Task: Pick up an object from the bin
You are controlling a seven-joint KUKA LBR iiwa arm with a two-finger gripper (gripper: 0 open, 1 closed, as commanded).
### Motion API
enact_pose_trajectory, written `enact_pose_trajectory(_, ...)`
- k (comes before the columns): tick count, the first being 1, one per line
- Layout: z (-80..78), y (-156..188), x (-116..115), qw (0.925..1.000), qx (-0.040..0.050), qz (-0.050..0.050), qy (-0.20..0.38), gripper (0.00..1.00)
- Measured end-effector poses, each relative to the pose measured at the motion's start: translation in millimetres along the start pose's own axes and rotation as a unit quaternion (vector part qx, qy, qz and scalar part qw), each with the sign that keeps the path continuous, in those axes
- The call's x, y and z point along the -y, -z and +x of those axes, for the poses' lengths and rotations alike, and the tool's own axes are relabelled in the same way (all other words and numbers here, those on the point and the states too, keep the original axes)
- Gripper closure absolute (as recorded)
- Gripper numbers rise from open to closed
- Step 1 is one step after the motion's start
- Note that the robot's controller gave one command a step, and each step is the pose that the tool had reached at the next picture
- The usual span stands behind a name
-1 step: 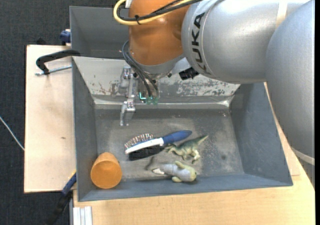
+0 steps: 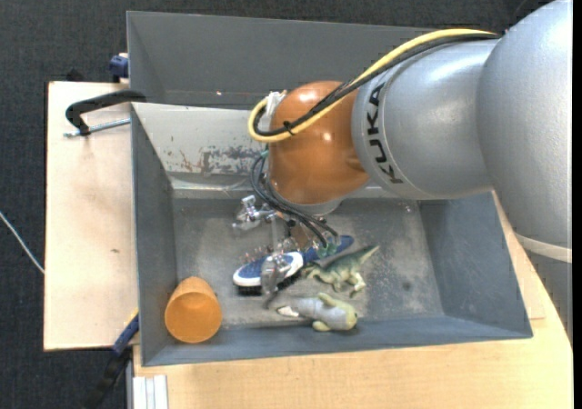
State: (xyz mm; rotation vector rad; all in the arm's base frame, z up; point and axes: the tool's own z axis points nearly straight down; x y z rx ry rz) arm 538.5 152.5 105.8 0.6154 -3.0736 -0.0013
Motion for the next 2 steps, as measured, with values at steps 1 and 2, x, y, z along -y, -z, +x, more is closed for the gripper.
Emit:
enact_pose_trajectory(1,-1.5,1.8,0.1,1.0,0.0027,0.0,0.0,1.0)
enact_pose_trajectory(2,1.9,124.1,15.0,0.9847,0.0085,0.003,0.174,1.0)
